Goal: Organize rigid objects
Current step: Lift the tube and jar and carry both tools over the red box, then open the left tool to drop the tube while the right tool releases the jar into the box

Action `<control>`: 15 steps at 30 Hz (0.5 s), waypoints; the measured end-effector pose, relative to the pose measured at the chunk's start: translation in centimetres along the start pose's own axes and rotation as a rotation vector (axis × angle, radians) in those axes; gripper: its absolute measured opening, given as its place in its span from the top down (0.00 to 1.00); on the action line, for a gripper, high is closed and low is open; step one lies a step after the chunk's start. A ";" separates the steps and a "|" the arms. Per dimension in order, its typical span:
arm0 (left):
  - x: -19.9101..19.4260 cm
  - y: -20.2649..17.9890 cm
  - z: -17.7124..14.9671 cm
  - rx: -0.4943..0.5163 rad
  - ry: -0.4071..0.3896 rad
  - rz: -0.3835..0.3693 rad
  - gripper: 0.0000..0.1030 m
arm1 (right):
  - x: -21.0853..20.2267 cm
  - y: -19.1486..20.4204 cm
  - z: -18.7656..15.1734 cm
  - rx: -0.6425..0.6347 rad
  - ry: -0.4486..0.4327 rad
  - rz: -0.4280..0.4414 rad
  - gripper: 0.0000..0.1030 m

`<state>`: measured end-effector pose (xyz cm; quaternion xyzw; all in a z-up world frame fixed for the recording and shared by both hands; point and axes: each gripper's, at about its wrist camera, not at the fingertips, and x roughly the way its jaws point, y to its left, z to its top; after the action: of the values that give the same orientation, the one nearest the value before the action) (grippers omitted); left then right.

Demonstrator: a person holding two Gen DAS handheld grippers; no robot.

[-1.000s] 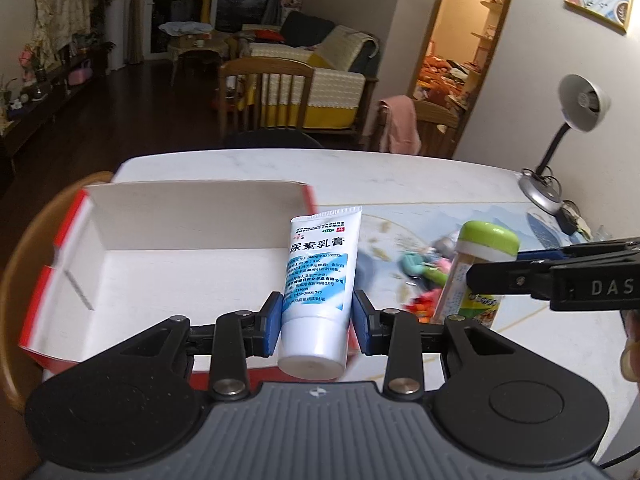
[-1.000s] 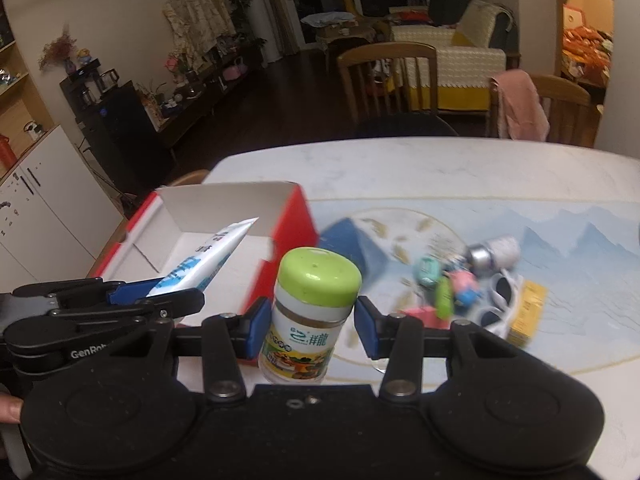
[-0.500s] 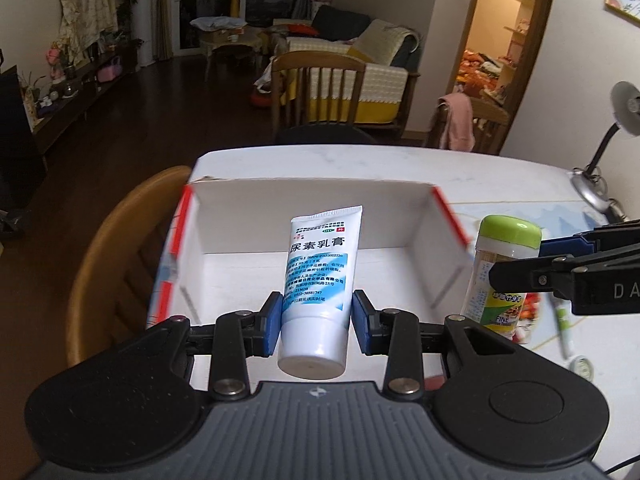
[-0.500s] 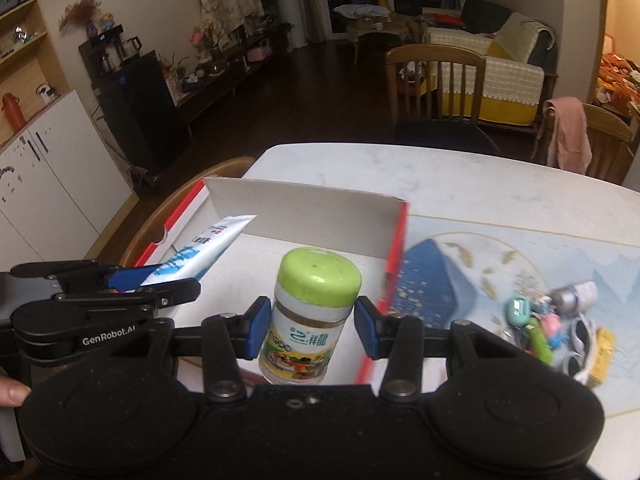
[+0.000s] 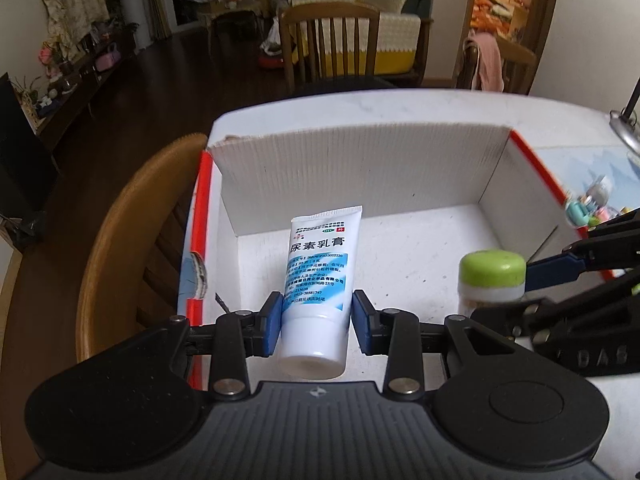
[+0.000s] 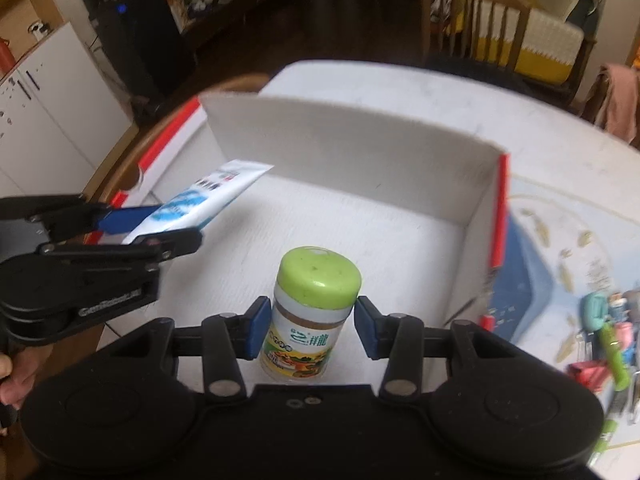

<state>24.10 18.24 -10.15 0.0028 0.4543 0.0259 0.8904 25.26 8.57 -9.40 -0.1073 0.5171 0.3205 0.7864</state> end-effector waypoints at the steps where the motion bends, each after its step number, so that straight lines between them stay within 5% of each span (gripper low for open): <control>1: 0.4 0.0 0.1 0.003 0.013 -0.004 0.66 | 0.4 0.3 0.1 -0.008 0.013 0.001 0.56; 15: 4.2 -0.2 0.1 0.029 0.165 -0.050 0.66 | 4.7 -0.1 0.9 0.013 0.097 -0.022 0.57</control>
<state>26.61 18.27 -13.48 0.0025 0.5264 -0.0027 0.8502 27.22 10.80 -13.17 -0.1233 0.5556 0.3029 0.7644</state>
